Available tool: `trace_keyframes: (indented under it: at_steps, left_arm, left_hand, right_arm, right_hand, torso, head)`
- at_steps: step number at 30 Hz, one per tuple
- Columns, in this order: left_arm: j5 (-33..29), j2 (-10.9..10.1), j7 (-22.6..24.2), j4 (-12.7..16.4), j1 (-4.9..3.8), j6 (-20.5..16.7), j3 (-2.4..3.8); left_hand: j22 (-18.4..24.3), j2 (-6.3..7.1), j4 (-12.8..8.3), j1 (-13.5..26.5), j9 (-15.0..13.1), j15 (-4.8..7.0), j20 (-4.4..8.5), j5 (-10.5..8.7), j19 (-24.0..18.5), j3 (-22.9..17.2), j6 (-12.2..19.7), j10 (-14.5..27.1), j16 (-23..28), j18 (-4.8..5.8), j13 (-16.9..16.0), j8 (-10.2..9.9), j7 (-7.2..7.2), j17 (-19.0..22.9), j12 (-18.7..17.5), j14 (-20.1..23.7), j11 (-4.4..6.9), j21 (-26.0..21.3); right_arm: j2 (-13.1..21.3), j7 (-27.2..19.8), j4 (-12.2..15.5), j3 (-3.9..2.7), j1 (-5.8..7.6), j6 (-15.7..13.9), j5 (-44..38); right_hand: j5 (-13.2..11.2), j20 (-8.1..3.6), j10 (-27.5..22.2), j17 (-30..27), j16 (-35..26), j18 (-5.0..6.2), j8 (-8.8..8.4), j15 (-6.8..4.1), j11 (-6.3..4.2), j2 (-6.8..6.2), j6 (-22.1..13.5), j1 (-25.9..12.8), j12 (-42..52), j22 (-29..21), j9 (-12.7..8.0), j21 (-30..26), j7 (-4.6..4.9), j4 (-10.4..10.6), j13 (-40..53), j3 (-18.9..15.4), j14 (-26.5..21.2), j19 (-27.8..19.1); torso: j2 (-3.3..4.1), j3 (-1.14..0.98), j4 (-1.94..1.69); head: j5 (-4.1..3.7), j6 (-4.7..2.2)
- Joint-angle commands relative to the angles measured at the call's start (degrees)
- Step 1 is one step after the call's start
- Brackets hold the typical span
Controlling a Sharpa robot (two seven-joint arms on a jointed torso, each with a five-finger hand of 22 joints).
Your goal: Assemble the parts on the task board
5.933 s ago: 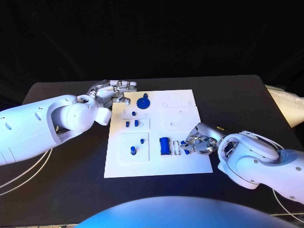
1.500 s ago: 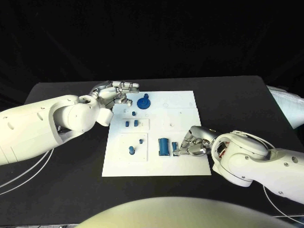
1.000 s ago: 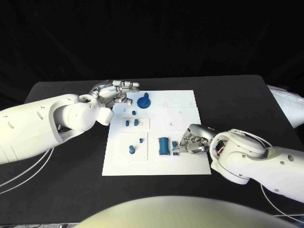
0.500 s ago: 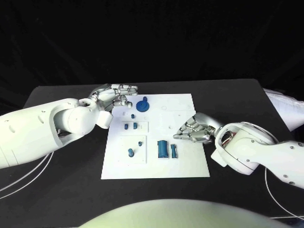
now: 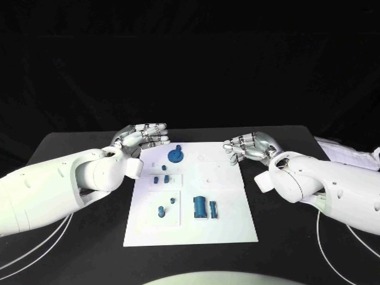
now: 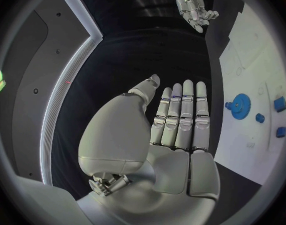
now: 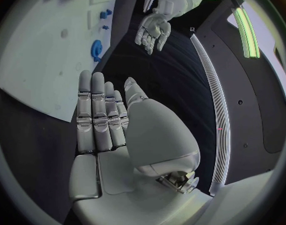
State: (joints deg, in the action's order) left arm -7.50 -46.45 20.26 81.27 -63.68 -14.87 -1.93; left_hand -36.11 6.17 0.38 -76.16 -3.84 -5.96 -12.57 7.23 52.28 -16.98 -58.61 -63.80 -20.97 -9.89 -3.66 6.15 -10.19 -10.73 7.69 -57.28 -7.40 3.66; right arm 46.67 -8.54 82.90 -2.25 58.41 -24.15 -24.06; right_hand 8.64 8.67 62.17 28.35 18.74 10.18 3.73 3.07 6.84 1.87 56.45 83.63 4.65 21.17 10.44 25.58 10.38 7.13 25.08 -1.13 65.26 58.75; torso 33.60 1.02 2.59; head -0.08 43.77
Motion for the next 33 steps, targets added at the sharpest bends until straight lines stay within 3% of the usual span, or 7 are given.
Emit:
trace_keyframes:
  at_steps: [1, 7, 8, 16, 17, 32, 33]
  left_arm:
    - [-3.26, 0.8, 5.97, -1.38, 0.37, -3.71, 0.03]
    - [-3.96, 2.11, 7.65, -3.04, 0.96, -5.02, 0.04]
    - [-2.0, 1.75, 3.77, -2.81, 0.84, -2.79, 0.0]
    - [-0.3, 1.75, 4.8, -0.76, 1.32, -7.51, 0.34]
    - [0.09, 1.75, 5.03, -0.29, 1.43, -8.59, 0.42]
    - [7.12, 1.76, 9.3, 8.22, 3.42, -28.18, 1.85]
    - [7.27, 1.76, 9.39, 8.41, 3.46, -28.61, 1.88]
  left_hand:
    - [3.24, -0.27, 0.0, -0.91, 0.06, -0.72, -0.78, -0.06, -1.96, 0.86, 0.13, -0.3, 3.93, -0.66, 0.06, -0.73, 0.29, 1.71, -1.36, -0.12, -0.55, -0.12]
    - [8.56, -0.94, 0.14, -2.02, 0.07, -0.99, -1.27, 0.04, -2.74, 1.83, -0.63, -1.39, 9.3, -0.77, 0.08, -1.83, 0.73, 4.25, -3.66, -1.17, -0.57, 0.0]
    - [16.35, -6.17, -0.38, 21.79, 3.84, 1.04, 2.82, -2.17, -17.47, 6.2, 17.21, 18.42, 12.36, 2.98, 3.66, -6.15, 3.42, 5.99, -7.69, 16.63, 1.82, -3.66]
    - [21.83, -6.17, -0.38, 35.82, 3.84, 5.96, 5.42, -7.23, -26.72, 9.14, 28.06, 30.17, 14.86, 3.79, 3.66, -6.15, 5.28, 10.73, -7.69, 27.17, 3.22, -3.66]
    - [22.39, -6.17, -0.38, 37.4, 3.84, 5.96, 5.71, -7.23, -27.72, 9.47, 29.26, 31.5, 15.12, 4.11, 3.66, -6.15, 5.49, 10.73, -7.69, 28.35, 7.4, -3.66]
    - [28.79, -6.17, -0.38, 55.48, 3.84, 5.96, 12.57, -7.23, -39.13, 12.9, 42.94, 46.57, 20.97, 5.85, 3.66, -6.15, 10.19, 10.73, -7.69, 41.84, 7.4, -3.66]
    - [29.08, -6.17, -0.38, 56.28, 3.84, 5.96, 12.57, -7.23, -39.59, 12.95, 43.57, 47.24, 20.97, 9.89, 3.66, -6.15, 10.19, 10.73, -7.69, 42.45, 7.4, -3.66]
  right_arm:
    - [-2.22, -9.96, -4.01, -0.14, 0.18, 4.91, 13.01]
    - [-5.22, -12.91, -9.37, -0.35, 0.3, 7.44, 15.0]
    - [-4.69, -7.46, -8.28, -0.29, 0.25, 3.07, 10.0]
    - [-4.14, -10.29, -5.13, 0.24, 0.56, -1.66, 12.89]
    - [-4.01, -10.93, -4.42, 0.35, 0.63, -2.73, 13.54]
    - [-2.02, -21.07, 6.85, 2.22, 1.73, -19.67, 23.88]
    - [-2.0, -21.19, 6.99, 2.24, 1.74, -19.87, 24.0]
  right_hand:
    - [-0.57, 1.93, -1.67, -4.95, -6.81, -0.07, -0.18, 2.18, 0.9, 0.32, -1.49, 0.88, -0.85, -3.99, -1.28, -5.83, -0.21, -0.73, -4.87, 0.88, -4.13, -2.3]
    - [-0.88, 2.59, 0.45, -14.79, -13.77, 0.47, -0.17, 2.69, 0.94, 0.96, -0.32, -0.04, -0.84, -11.1, -4.39, -13.78, -0.08, -3.81, -16.12, 3.89, 0.35, 2.74]
    - [-3.0, -0.64, -18.68, -18.06, -18.74, -3.05, -3.73, 1.1, -1.43, -1.87, -17.4, -24.79, -4.65, -13.57, -5.92, -16.77, -3.14, -7.13, -17.84, 1.13, -20.02, -16.41]
    - [-4.62, -2.84, -29.98, -21.25, -18.74, -4.0, -3.73, -3.07, -6.84, -1.87, -27.59, -40.51, -4.65, -15.9, -10.44, -19.42, -5.06, -7.13, -20.32, 1.13, -31.61, -27.19]
    - [-8.64, -3.07, -31.24, -21.54, -18.74, -4.41, -3.73, -3.07, -6.84, -1.87, -28.72, -42.2, -4.65, -16.11, -10.44, -19.68, -5.26, -7.13, -20.52, 1.13, -32.93, -28.42]
    - [-8.64, -8.67, -45.66, -28.35, -18.74, -10.18, -3.73, -3.07, -6.84, -1.87, -41.66, -61.51, -4.65, -21.17, -10.44, -25.58, -10.38, -7.13, -25.08, 1.13, -48.02, -42.58]
    - [-8.64, -8.67, -46.32, -28.35, -18.74, -10.18, -3.73, -3.07, -6.84, -1.87, -42.24, -62.38, -4.65, -21.17, -10.44, -25.58, -10.38, -7.13, -25.08, 1.13, -48.69, -43.2]
  torso:
    - [-1.14, 0.08, 0.22]
    - [-1.6, -0.06, 0.06]
    - [-1.18, 0.05, 0.15]
    - [-1.56, -0.28, -0.69]
    - [-1.65, -0.35, -0.88]
    - [-2.42, -1.02, -2.59]
    - [-2.42, -1.02, -2.59]
  head:
    - [0.2, -1.26]
    - [0.38, -2.34]
    - [0.26, -1.66]
    - [0.21, -4.03]
    - [0.2, -4.56]
    - [0.08, -9.39]
    - [0.08, -9.39]
